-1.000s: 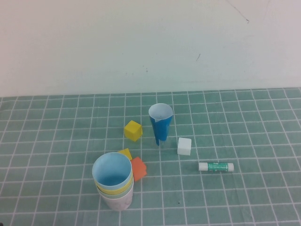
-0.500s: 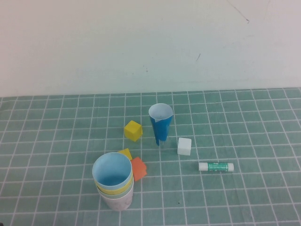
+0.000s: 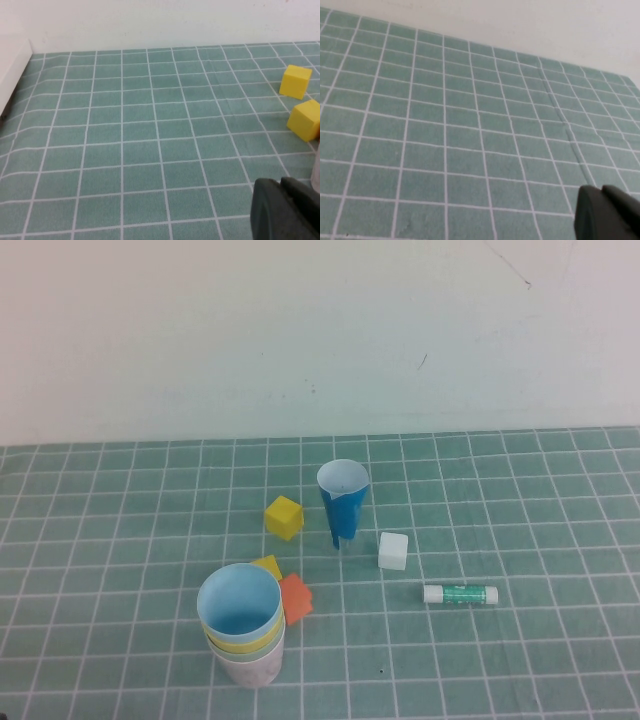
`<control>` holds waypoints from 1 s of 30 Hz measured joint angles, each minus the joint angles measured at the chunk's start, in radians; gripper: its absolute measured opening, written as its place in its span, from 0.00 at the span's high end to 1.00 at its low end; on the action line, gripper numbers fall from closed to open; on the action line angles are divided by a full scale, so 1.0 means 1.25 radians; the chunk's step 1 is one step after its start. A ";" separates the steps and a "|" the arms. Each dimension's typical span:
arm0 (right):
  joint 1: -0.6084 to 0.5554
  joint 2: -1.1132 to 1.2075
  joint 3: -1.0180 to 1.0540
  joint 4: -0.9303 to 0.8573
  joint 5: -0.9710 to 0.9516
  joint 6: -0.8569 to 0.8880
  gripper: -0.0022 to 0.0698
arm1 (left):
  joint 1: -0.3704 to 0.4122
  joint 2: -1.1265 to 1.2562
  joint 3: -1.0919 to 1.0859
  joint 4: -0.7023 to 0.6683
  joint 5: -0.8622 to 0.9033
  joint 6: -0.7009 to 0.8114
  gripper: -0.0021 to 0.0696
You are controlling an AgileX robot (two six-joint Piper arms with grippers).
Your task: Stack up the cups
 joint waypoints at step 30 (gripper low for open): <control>0.082 0.000 0.000 -0.032 -0.001 0.267 0.97 | 0.000 0.000 0.000 0.000 0.000 0.000 0.97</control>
